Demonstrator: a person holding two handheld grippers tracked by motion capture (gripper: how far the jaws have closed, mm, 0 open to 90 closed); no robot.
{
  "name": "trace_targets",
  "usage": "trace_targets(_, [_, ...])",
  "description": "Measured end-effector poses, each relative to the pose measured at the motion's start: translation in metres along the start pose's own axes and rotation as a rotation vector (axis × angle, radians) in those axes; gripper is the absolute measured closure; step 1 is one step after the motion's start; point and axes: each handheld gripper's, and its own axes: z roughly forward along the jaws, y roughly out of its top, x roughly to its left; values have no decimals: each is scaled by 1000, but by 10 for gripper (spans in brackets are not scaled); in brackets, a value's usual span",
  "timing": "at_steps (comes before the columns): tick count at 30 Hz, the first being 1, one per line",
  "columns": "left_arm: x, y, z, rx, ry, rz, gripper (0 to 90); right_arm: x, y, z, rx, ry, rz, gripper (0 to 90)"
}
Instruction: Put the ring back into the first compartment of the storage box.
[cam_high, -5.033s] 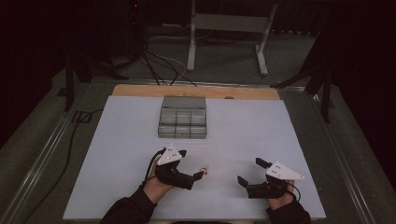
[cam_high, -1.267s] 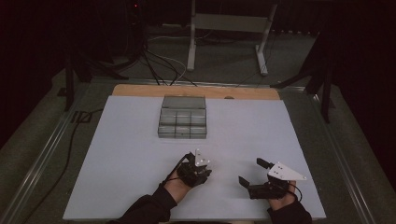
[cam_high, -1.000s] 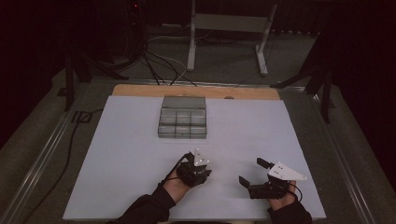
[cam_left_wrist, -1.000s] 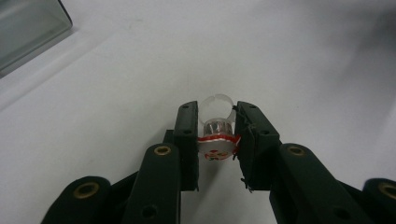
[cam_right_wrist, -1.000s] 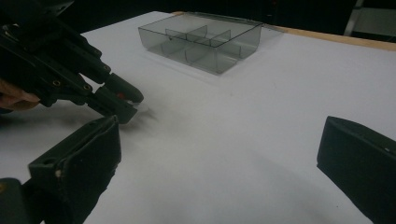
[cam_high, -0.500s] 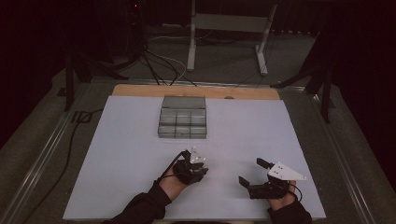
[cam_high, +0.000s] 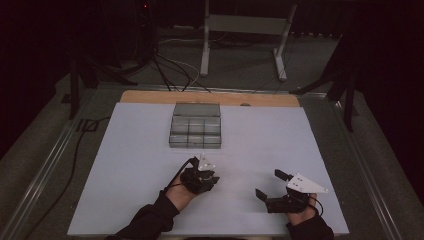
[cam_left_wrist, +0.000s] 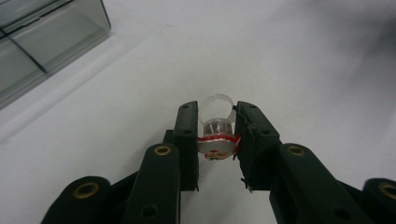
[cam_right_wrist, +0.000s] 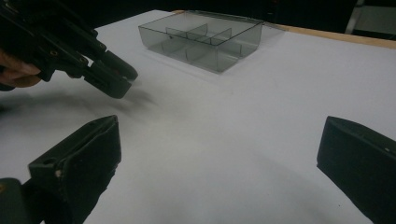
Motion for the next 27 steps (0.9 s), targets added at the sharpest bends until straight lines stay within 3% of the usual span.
trace_targets(27, [25, 7, -23, -40, 16, -23, 725, 0, 0, 1, 1, 1, 4, 0])
